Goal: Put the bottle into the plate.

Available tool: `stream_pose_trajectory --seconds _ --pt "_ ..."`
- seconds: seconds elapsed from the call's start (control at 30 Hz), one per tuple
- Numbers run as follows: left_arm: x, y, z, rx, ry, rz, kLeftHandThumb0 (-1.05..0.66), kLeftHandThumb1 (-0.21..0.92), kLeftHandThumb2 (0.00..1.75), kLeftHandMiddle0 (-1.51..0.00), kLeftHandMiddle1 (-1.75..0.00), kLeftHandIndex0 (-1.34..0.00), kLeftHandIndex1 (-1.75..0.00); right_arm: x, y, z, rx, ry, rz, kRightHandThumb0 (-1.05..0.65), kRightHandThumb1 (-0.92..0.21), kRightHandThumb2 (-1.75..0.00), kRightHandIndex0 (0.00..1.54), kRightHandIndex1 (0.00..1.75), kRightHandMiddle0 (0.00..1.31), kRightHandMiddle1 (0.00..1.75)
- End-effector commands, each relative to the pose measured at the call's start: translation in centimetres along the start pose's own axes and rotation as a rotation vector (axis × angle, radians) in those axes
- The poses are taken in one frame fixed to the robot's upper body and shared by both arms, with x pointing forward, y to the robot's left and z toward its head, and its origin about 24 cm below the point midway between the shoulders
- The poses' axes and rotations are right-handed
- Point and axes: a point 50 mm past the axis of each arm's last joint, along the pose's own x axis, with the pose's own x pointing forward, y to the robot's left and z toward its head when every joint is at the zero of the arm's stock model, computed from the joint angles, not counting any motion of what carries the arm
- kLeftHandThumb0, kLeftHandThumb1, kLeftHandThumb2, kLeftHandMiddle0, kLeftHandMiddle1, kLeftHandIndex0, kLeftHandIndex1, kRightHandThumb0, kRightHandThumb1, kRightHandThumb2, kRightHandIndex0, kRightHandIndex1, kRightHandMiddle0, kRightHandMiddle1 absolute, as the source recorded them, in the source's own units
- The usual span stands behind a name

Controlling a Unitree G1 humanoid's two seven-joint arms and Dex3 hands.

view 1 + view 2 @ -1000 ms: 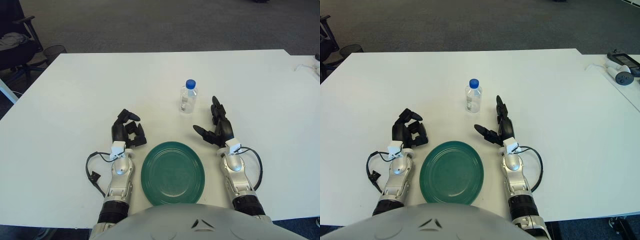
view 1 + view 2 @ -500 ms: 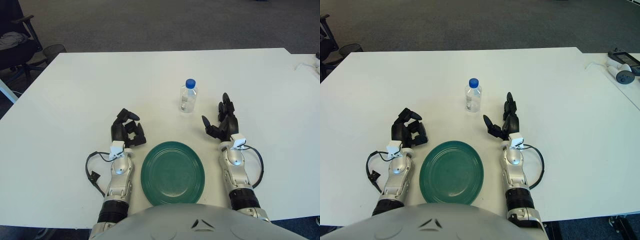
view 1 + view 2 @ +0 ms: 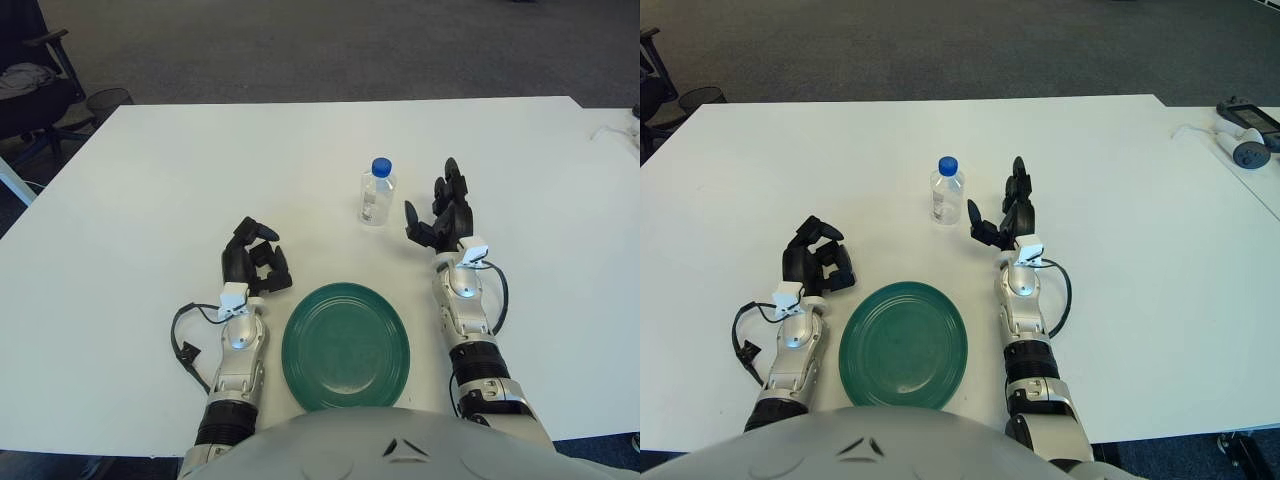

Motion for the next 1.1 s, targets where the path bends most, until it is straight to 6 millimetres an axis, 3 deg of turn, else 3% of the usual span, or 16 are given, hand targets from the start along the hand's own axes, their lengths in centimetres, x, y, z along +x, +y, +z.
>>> stream_pose_trajectory --seconds 0.0,0.4,0.7,1.07 --pt "-1.1 -0.3 -1.7 -0.017 0.089 0.016 -0.59 0.06 1.63 -1.32 -1.75 -0.82 -1.75 0.1 0.2 0.3 -0.022 -0.004 0.018 -0.59 -0.4 -0.87 0.02 0.01 0.0 0.17" --pt "-1.3 -0.1 -1.7 -0.012 0.088 0.02 -0.59 0.06 1.64 -1.31 -1.75 -0.83 -1.75 0.3 1.1 0.9 -0.039 -0.016 0.106 -0.66 -0.45 -0.78 0.04 0.03 0.0 0.17" --pt "-1.4 -0.1 -1.7 -0.014 0.098 0.014 -0.59 0.05 1.65 -1.32 -1.75 -0.84 -1.75 0.8 1.6 1.9 -0.036 -0.047 0.184 -0.6 -0.39 -0.84 0.03 0.04 0.0 0.17" --pt "-1.3 -0.1 -1.8 -0.016 0.107 0.026 -0.59 0.05 1.64 -1.31 -1.75 -0.83 -1.75 1.0 1.9 2.5 -0.082 -0.056 0.237 -0.75 -0.45 -0.77 0.0 0.0 0.0 0.09"
